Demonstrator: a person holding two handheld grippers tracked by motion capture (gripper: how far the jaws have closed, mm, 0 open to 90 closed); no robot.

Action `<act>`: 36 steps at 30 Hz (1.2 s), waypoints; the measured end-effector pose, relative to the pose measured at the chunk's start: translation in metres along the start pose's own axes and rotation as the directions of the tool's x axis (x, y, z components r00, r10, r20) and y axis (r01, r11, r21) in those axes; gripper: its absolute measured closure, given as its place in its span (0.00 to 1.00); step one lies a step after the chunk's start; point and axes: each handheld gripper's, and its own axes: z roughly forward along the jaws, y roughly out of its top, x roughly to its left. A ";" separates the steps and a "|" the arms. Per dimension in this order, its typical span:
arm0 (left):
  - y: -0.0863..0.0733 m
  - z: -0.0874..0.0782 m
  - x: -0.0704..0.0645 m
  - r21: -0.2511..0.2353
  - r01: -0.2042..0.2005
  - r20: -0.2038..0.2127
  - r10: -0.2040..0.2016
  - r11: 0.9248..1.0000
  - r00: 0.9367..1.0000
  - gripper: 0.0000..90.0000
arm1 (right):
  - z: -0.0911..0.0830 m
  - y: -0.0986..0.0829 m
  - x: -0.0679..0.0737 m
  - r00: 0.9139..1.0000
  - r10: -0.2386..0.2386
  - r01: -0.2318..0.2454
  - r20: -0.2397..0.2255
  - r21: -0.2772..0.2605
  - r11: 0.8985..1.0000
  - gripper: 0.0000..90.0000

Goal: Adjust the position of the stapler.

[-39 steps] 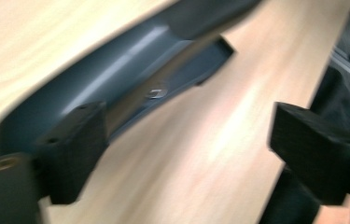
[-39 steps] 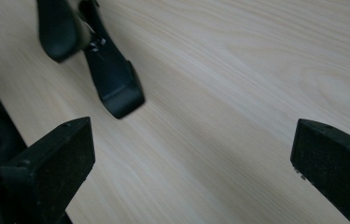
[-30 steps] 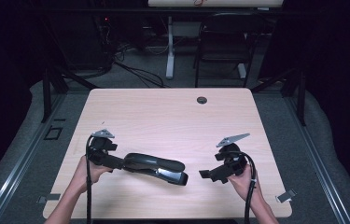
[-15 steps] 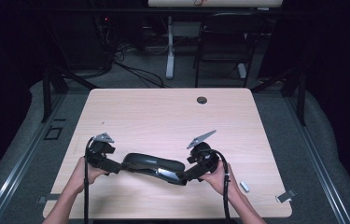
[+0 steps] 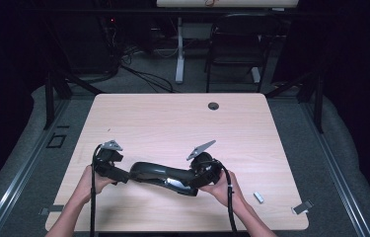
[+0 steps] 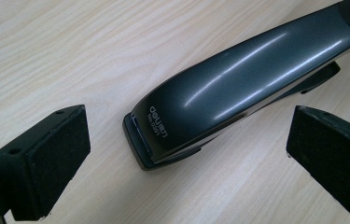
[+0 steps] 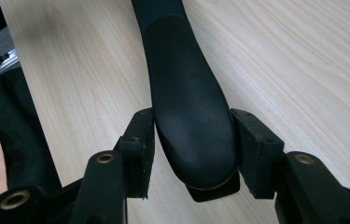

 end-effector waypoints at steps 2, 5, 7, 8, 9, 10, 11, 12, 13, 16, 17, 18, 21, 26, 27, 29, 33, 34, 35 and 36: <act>0.001 0.001 -0.002 0.001 -0.006 0.004 0.006 1.000 1.000 0.00 | 0.000 -0.001 -0.001 1.000 -0.018 0.018 -0.004 0.002 1.000 0.59; 0.001 0.001 -0.003 0.003 -0.012 0.010 0.012 1.000 1.000 0.00 | -0.001 -0.001 -0.002 0.999 -0.033 0.033 -0.015 0.003 0.999 0.60; 0.001 0.002 -0.003 0.008 -0.014 0.018 0.013 1.000 1.000 0.00 | 0.000 -0.001 -0.002 0.999 -0.030 0.030 -0.018 0.001 1.000 0.60; 0.001 0.002 -0.003 0.013 -0.015 0.028 0.015 1.000 0.999 0.00 | -0.001 -0.001 -0.003 0.999 -0.041 0.041 -0.019 0.004 0.999 0.60; 0.001 0.003 -0.004 0.021 -0.024 0.036 0.024 0.999 0.999 0.00 | -0.001 -0.001 -0.003 0.999 -0.041 0.041 -0.019 0.004 0.999 0.60; 0.000 0.005 -0.006 0.024 -0.037 0.036 0.036 0.999 0.999 0.00 | -0.002 -0.001 -0.004 0.998 -0.053 0.053 -0.023 0.018 0.998 0.61; 0.001 0.006 -0.007 0.028 -0.048 0.041 0.047 0.998 0.998 0.00 | -0.002 -0.001 -0.004 0.998 -0.053 0.053 -0.023 0.018 0.998 0.61; 0.001 0.007 -0.009 0.028 -0.060 0.047 0.058 0.998 0.997 0.01 | -0.003 -0.002 -0.005 0.998 -0.056 0.057 -0.027 0.029 0.998 0.61; 0.002 0.008 -0.010 0.020 -0.068 0.051 0.067 0.997 0.996 0.03 | -0.004 -0.003 -0.006 0.998 -0.059 0.060 -0.028 0.037 0.998 0.62; 0.004 0.015 -0.013 0.021 -0.088 0.064 0.086 0.996 0.994 0.06 | -0.005 -0.006 -0.009 0.998 -0.055 0.056 -0.036 0.033 0.998 0.63; 0.004 0.021 -0.013 0.036 -0.101 0.063 0.099 0.994 0.993 0.08 | -0.005 -0.006 -0.009 0.998 -0.060 0.061 -0.035 0.030 0.998 0.63; 0.004 0.021 -0.013 0.036 -0.101 0.063 0.099 0.994 0.993 0.10 | -0.005 -0.006 -0.009 0.998 -0.060 0.061 -0.035 0.030 0.998 0.63; 0.003 0.028 -0.010 0.042 -0.116 0.042 0.114 0.992 0.993 0.16 | -0.005 -0.006 -0.009 0.998 -0.059 0.060 -0.031 0.033 0.998 0.63; 0.001 0.028 -0.003 0.028 -0.148 0.049 0.146 0.989 0.988 0.21 | -0.005 -0.006 -0.010 0.998 -0.052 0.053 -0.028 0.026 0.998 0.62; 0.001 0.029 -0.002 0.034 -0.158 0.048 0.156 0.987 0.987 0.23 | -0.005 -0.006 -0.010 0.999 -0.046 0.047 -0.026 0.027 0.999 0.62; -0.002 0.031 -0.001 0.050 -0.172 0.037 0.170 0.984 0.985 0.24 | -0.005 -0.006 -0.011 0.999 -0.031 0.032 -0.017 0.017 0.999 0.62; -0.002 0.032 -0.002 0.046 -0.172 0.035 0.171 0.984 0.985 0.25 | -0.006 -0.005 -0.012 0.999 -0.032 0.033 -0.012 0.022 0.999 0.61; -0.002 0.032 -0.002 0.040 -0.175 0.038 0.174 0.984 0.984 0.25 | -0.006 -0.005 -0.013 0.999 -0.039 0.039 -0.011 0.027 0.999 0.61; -0.001 0.032 -0.002 0.033 -0.177 0.038 0.175 0.984 0.984 0.26 | -0.007 -0.006 -0.014 1.000 -0.030 0.030 -0.009 0.023 0.999 0.61; -0.001 0.032 -0.002 0.033 -0.177 0.038 0.175 0.984 0.984 0.25 | -0.007 -0.006 -0.014 1.000 -0.030 0.030 -0.009 0.023 0.999 0.61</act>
